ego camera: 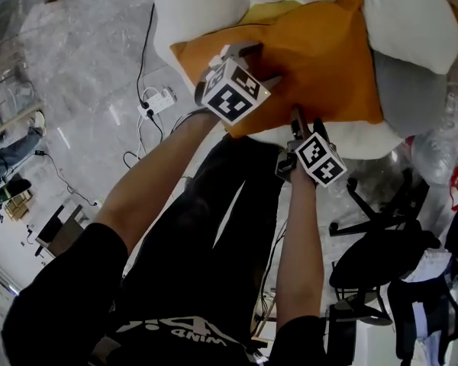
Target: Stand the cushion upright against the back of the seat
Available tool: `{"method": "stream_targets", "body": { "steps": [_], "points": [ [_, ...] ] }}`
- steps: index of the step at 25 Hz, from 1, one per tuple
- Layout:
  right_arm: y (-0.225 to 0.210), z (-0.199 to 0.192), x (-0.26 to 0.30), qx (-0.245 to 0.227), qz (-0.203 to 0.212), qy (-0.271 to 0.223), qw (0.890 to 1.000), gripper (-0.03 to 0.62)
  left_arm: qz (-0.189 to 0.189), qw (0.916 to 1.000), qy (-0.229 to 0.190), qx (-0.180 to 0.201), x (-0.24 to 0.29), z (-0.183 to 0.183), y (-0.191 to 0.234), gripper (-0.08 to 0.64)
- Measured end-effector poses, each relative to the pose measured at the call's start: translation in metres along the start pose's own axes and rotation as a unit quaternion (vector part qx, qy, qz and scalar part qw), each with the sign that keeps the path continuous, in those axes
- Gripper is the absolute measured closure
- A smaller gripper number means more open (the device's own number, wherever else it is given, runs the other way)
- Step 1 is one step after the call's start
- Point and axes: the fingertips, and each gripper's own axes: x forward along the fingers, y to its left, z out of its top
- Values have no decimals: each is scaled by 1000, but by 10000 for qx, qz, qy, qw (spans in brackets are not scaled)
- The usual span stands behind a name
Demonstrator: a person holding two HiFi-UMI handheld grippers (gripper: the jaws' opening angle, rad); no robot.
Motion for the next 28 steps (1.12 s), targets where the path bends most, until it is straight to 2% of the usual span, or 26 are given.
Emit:
{"method": "stream_targets", "body": {
  "steps": [5,8,13,16,19,22,25,28],
  "points": [
    [-1,2,7,-91,102,53,9999,222,-63,9999,14,-152,5,-3,1,270],
    [-3,2,7,-190,-35,171,9997,261,-88,9998,109,-118,8,-4,-1,312],
    [-1,2,5,-356,-269,220,9988,372,-202,9993,192,-245,8,-5,-2,392],
    [0,2,-1,-426,-257,140,9987,484,-200,9997,105,-94,3,-4,-4,435],
    [2,2,-4,-488,-201,73,9986,544,-189,9998,11,-6,0,-7,-7,477],
    [6,6,-6,-530,-186,-69,9984,559,-206,9997,-85,-59,-1,-4,-7,496],
    [9,9,-12,-597,-137,-244,9978,563,-161,9997,-148,96,-7,2,-9,506],
    [14,12,-23,-710,-96,-408,9966,565,-188,9994,-288,89,-19,6,-13,518]
  ]
}}
